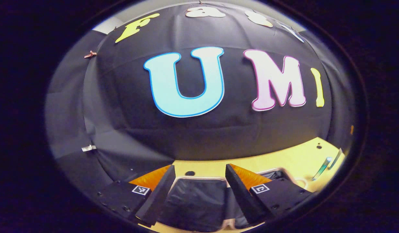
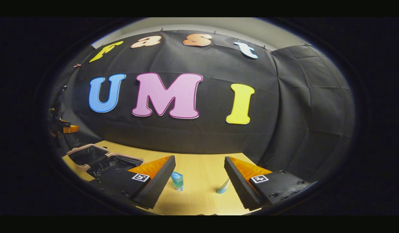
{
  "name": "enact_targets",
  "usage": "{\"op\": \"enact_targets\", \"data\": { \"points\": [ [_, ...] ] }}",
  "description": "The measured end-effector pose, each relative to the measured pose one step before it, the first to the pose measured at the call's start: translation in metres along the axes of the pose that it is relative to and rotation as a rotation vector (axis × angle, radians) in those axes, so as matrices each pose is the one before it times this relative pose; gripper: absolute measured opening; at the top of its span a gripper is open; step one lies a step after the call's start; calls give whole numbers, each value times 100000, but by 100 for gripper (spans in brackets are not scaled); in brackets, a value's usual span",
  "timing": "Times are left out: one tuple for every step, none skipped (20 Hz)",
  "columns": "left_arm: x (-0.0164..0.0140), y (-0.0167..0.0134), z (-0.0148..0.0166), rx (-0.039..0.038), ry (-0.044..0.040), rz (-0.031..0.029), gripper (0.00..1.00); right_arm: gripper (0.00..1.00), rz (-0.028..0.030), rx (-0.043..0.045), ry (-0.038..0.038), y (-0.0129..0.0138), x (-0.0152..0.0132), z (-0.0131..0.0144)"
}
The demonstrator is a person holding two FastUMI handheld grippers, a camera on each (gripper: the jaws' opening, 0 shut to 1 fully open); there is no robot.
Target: First open the suitcase, pack the skin care products into it, and then close the suitcase.
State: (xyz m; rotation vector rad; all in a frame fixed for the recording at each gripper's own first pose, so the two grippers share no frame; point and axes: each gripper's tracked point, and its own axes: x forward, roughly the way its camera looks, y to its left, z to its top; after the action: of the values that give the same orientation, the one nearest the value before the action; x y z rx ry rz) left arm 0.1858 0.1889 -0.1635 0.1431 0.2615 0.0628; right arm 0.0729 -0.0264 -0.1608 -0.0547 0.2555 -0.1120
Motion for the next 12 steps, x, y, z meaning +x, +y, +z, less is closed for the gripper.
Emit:
{"op": "enact_targets", "data": {
  "points": [
    [-174,-2955,-330,-364,75,-2491,97,96,-313,-426,-398,-642,336,-137],
    [-312,-2570,-264,-272,-123,-2025,97,96,-369,-390,-106,-670,364,-174],
    [-276,-2583,-322,-1008,244,-3205,98,96,-291,-171,-243,-629,231,-167],
    [-499,-3268,-816,-2297,66,-3830,98,96,-497,-11,-60,-705,292,-287],
    [27,-2706,-747,-2122,809,-4114,98,96,-553,138,-90,-665,311,-248],
    [349,-3086,-1388,-1135,2622,-5101,98,96,-659,136,190,-677,348,-404],
    [585,-2219,-1534,401,1636,-3020,98,96,-94,75,935,-585,263,-630],
    [780,-2450,-1598,658,2635,-3704,98,96,138,-57,1285,-407,175,-615],
    [797,-2366,-1680,800,2176,-4322,98,96,-65,-567,809,-587,269,-551],
    [402,-1930,-1049,89,1007,-3922,98,96,-17,-599,643,-525,127,-568],
    [447,-2275,-807,-274,525,-4942,98,97,137,-579,359,-532,-93,-698],
    [506,-2052,-793,-857,561,-4838,98,97,647,-344,141,-320,-154,-548]
  ]
}}
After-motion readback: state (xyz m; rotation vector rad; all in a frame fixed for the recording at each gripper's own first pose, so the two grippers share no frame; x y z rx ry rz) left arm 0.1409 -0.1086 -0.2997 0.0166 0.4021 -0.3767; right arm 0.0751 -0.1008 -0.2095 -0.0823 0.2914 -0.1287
